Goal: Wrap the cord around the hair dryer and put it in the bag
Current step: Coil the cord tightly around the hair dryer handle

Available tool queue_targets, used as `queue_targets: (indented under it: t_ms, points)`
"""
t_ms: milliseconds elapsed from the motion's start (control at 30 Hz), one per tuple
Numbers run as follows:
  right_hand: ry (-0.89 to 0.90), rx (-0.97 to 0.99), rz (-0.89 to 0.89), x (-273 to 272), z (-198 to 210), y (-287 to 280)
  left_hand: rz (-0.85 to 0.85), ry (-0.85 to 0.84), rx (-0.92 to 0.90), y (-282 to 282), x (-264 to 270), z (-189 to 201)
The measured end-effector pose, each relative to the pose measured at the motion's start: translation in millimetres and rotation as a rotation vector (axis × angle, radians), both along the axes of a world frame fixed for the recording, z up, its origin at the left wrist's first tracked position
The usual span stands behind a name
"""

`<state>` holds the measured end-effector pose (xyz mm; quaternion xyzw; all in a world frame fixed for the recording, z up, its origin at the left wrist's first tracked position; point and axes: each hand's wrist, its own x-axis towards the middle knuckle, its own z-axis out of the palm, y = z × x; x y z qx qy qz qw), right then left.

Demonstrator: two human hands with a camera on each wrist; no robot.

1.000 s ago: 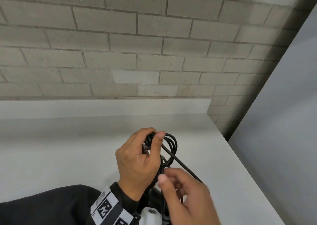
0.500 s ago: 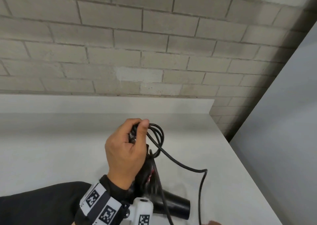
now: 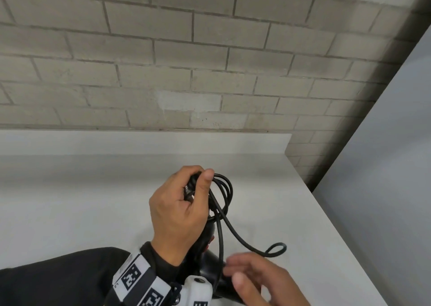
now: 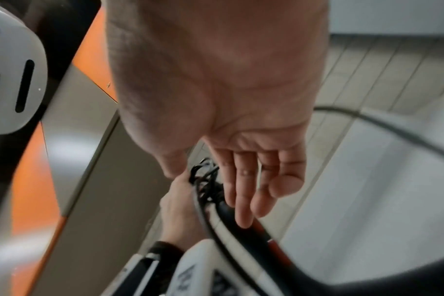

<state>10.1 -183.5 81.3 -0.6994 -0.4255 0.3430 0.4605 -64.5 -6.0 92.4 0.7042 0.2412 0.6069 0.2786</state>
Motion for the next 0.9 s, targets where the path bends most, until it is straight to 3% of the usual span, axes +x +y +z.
queue_targets:
  t_ms: [300, 567, 833, 900]
  points:
    - [0.285, 0.345, -0.056, -16.8, 5.7, 32.3, 0.038, 0.04, 0.029, -3.9, -1.2, 2.7]
    - [0.273, 0.358, 0.0, -1.7, -1.9, 4.8, -0.033, 0.016, 0.082, -13.8, 1.4, 0.9]
    - [0.454, 0.476, 0.197, 0.6, 1.5, -5.8, 0.043, 0.03, 0.086, 1.7, -1.2, 0.5]
    - [0.396, 0.448, 0.134, 6.0, 5.8, -15.7, 0.059, 0.021, 0.061, 6.4, -3.2, -0.1]
